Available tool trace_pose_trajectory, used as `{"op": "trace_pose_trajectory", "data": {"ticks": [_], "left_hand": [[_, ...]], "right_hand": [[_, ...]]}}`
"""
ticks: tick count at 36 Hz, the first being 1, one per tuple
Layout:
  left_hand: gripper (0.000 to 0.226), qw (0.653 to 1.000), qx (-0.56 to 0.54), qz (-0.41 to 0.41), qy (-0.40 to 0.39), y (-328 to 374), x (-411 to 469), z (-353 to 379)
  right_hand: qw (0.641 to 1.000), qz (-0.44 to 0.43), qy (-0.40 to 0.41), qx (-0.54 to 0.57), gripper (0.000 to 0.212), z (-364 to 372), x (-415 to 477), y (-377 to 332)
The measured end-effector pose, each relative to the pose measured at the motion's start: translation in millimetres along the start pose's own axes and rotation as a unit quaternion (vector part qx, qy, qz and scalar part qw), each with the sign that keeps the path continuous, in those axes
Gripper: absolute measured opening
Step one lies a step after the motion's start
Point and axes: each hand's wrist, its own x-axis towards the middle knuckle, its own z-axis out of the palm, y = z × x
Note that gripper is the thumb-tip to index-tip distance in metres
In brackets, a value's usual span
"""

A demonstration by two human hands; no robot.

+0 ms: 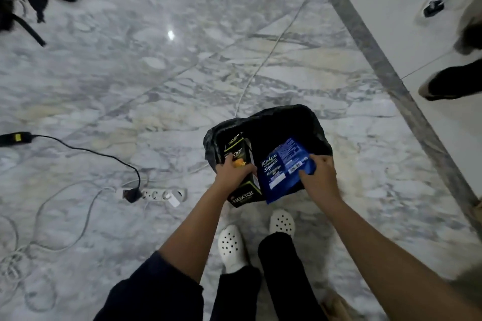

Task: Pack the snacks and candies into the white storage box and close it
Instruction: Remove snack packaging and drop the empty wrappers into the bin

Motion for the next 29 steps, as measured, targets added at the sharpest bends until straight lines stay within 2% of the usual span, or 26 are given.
{"op": "trace_pose_trajectory", "data": {"ticks": [4,7,12,17,22,26,29], "left_hand": [[0.103,1.0,-0.011,-0.028,0.003,-0.9,19.2,7.9],[0.089,0.999,0.003,-0.034,-0.002,-5.2,29.8,16.1],[0.085,0.999,-0.015,-0.031,0.008,-2.6,36.7,23.7],[0.08,1.0,-0.017,-0.017,0.012,7.5,26.6,23.0],[0.074,0.999,0.004,0.036,0.03,27.7,-10.2,10.0],[0.08,0.996,0.03,0.08,0.035,54.5,-55.5,-5.3],[0.103,0.991,0.066,0.099,0.06,70.1,-70.4,-14.2]], "right_hand": [[1.0,0.007,-0.003,-0.003,0.053,10.5,14.7,1.8],[1.0,0.007,0.003,-0.004,0.051,17.4,20.5,4.1],[1.0,0.014,-0.001,0.007,0.052,22.6,24.0,9.6],[0.999,0.001,-0.023,0.023,0.056,14.7,17.1,5.4],[0.999,-0.013,-0.051,-0.004,0.051,-14.3,-2.2,-17.0],[0.998,-0.033,-0.053,-0.016,0.05,-51.2,-23.6,-47.8],[0.997,-0.057,-0.052,-0.024,0.049,-85.4,-43.1,-75.0]]}}
